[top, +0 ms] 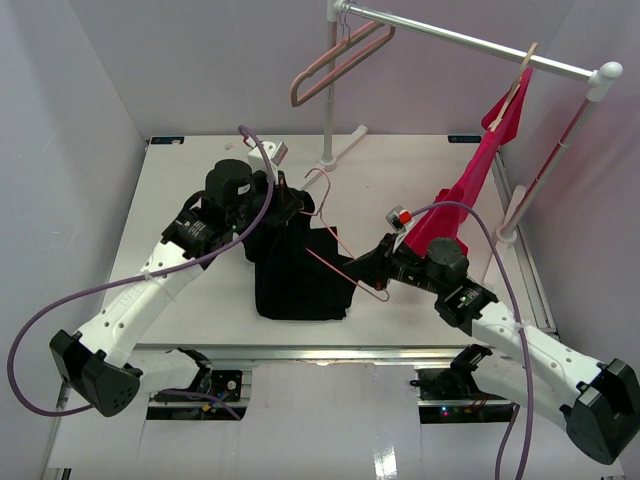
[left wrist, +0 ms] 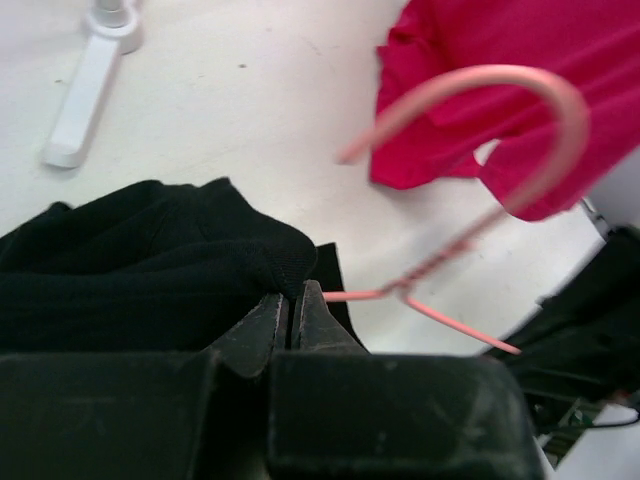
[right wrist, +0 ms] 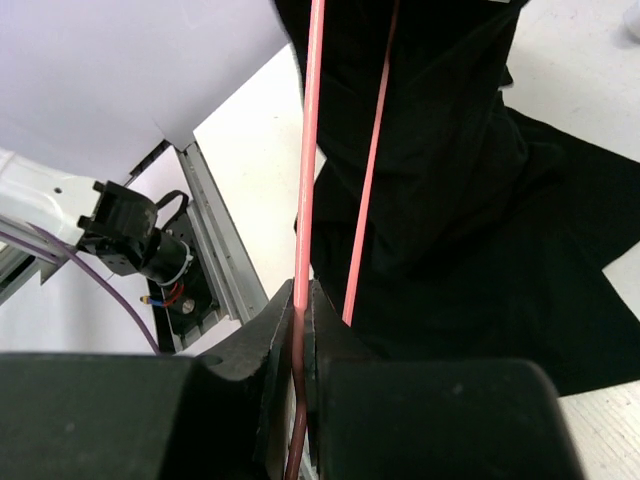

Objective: Place the t-shirt on the hanger

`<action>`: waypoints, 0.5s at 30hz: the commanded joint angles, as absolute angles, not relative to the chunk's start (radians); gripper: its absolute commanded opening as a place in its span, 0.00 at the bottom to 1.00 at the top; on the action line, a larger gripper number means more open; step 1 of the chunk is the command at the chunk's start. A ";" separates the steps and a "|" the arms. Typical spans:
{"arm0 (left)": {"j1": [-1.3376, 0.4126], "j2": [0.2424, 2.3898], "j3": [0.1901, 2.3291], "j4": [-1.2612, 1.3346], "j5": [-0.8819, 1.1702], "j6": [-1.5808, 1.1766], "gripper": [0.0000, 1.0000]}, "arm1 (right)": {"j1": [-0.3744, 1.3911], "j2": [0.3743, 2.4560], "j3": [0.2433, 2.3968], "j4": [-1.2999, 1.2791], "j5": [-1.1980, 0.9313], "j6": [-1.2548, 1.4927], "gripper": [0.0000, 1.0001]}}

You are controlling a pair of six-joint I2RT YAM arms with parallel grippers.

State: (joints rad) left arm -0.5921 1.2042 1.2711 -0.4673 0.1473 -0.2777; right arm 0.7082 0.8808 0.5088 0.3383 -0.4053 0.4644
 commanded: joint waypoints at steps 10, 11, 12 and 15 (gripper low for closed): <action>-0.595 1.101 1.217 -0.363 0.505 -0.307 0.00 | 0.712 0.923 0.501 0.745 -0.340 0.475 0.08; -0.595 1.091 1.209 -0.357 0.517 -0.308 0.00 | 0.712 0.923 0.487 0.790 -0.336 0.479 0.08; -0.595 1.085 1.199 -0.354 0.526 -0.308 0.00 | 0.712 0.923 0.474 0.822 -0.335 0.484 0.08; -0.595 1.074 1.174 -0.359 0.571 -0.288 0.00 | 0.712 0.911 0.419 0.931 -0.343 0.491 0.08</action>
State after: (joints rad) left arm -0.5911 1.1281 1.1969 -0.3944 0.4479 -0.2960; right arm 0.7082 0.9371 0.4711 0.6561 -0.3668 0.4832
